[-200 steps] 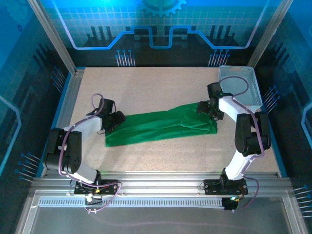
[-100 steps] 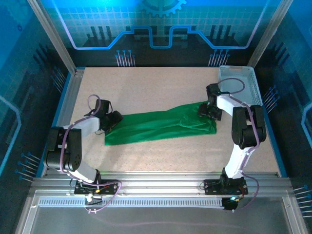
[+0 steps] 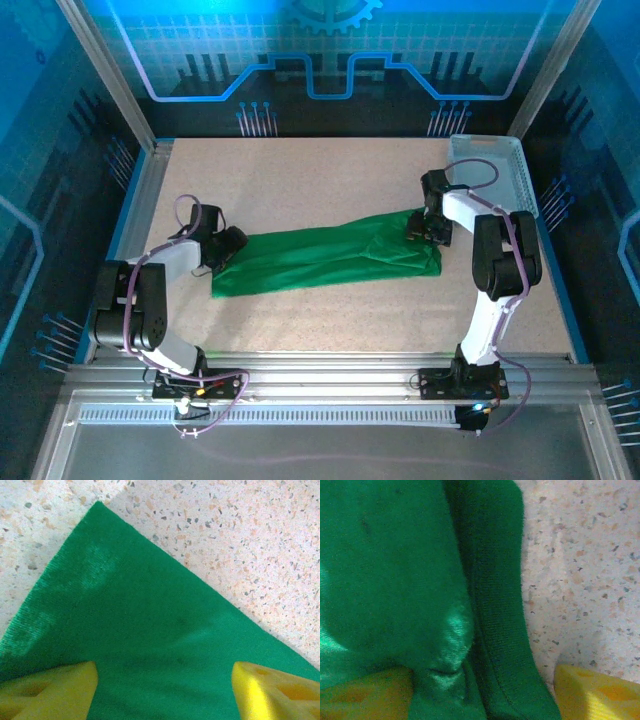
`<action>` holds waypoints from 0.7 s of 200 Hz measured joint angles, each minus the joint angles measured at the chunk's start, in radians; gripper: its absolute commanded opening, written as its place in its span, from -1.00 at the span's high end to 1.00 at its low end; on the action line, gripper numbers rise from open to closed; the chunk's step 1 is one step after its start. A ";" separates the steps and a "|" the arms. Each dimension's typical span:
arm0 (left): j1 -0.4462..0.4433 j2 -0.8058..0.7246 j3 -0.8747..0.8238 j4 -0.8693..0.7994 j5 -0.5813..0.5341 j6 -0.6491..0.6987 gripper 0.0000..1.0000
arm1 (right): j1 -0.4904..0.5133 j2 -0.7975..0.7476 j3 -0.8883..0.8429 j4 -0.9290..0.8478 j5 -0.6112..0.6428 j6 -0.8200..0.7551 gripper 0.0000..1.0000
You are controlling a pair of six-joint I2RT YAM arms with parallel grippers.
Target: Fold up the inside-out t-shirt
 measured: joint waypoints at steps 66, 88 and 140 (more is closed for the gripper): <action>0.002 -0.002 -0.007 0.012 0.000 0.000 -0.46 | 0.039 0.010 0.012 0.000 -0.017 0.001 0.30; 0.002 -0.004 -0.008 0.015 0.000 0.000 -0.47 | 0.042 0.010 0.013 0.005 -0.027 0.008 0.58; 0.003 -0.009 -0.018 0.026 0.000 -0.002 -0.44 | 0.045 -0.028 -0.013 0.001 0.007 0.011 1.00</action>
